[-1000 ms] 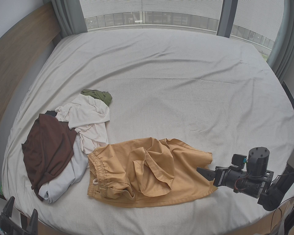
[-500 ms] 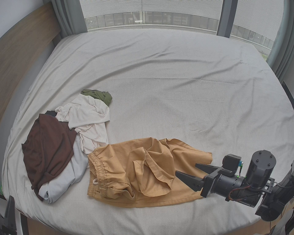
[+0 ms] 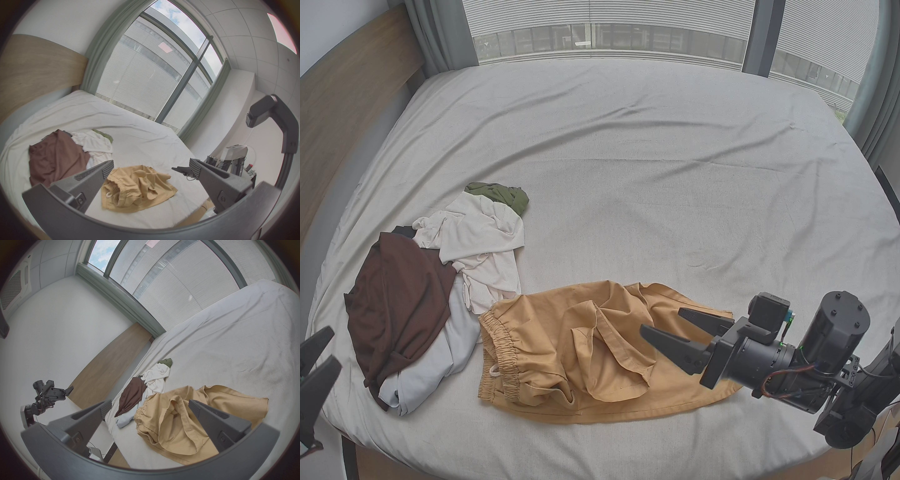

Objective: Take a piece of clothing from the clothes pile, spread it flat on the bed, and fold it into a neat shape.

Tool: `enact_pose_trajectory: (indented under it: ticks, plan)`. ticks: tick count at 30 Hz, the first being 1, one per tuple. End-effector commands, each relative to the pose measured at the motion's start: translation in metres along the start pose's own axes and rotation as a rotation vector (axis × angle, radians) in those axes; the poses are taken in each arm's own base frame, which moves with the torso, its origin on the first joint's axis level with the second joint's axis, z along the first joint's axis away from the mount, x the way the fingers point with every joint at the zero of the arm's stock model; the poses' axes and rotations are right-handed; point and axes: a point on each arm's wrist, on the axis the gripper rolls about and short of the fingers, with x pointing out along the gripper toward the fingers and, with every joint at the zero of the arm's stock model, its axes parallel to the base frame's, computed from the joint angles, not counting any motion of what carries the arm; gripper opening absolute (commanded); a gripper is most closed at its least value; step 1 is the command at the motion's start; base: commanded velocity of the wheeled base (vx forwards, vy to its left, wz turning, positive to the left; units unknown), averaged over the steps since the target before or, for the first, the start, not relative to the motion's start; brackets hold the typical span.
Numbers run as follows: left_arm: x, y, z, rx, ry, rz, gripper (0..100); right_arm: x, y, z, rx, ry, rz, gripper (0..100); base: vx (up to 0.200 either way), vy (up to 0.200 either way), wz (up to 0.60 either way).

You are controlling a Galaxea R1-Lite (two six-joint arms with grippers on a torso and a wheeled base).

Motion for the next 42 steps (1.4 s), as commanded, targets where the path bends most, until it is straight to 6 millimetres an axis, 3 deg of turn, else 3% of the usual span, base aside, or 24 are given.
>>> enact_pose_trajectory:
  ticks: [1, 12, 16, 22, 26, 27, 30, 39, 41, 42]
  plan:
    - [0.052, 0.020, -0.010, -0.084, 0.171, -0.058, 100, -0.008, -0.009, 0.001, 0.031, -0.017, -0.007, 100, 0.000, 0.000, 0.00]
    - [0.108, 0.042, -0.014, -0.078, 0.189, -0.138, 100, -0.009, -0.010, 0.002, 0.034, -0.026, -0.017, 100, 0.000, 0.000, 0.00]
    - [0.130, 0.046, 0.008, -0.029, 0.071, -0.171, 100, -0.010, -0.012, 0.003, 0.040, -0.031, -0.024, 100, 0.000, 0.000, 0.00]
    - [0.161, 0.056, 0.020, -0.012, 0.041, -0.184, 100, -0.009, -0.014, 0.007, 0.036, -0.045, -0.029, 100, 0.000, 0.000, 0.00]
    - [0.154, 0.057, 0.006, -0.032, 0.081, -0.169, 100, -0.007, -0.012, 0.005, 0.036, -0.035, -0.022, 100, 0.000, 0.000, 0.00]
    - [0.138, 0.058, -0.014, -0.060, 0.141, -0.149, 100, -0.002, -0.011, 0.000, 0.036, -0.017, -0.011, 100, 0.000, 0.000, 0.00]
    - [0.125, 0.062, -0.035, -0.100, 0.220, -0.118, 100, 0.009, -0.011, -0.010, 0.037, 0.017, -0.004, 100, 0.000, 0.000, 0.00]
    - [0.126, 0.083, -0.074, -0.207, 0.400, -0.038, 100, 0.027, -0.020, -0.025, 0.024, 0.056, -0.019, 100, 0.000, 0.000, 0.00]
    - [0.126, 0.083, -0.074, -0.207, 0.400, -0.038, 100, 0.027, -0.020, -0.025, 0.024, 0.056, -0.019, 100, 0.000, 0.000, 0.00]
    - [0.130, 0.092, -0.092, -0.249, 0.480, -0.005, 100, 0.030, -0.021, -0.026, 0.024, 0.055, -0.019, 100, 0.000, 0.000, 0.00]
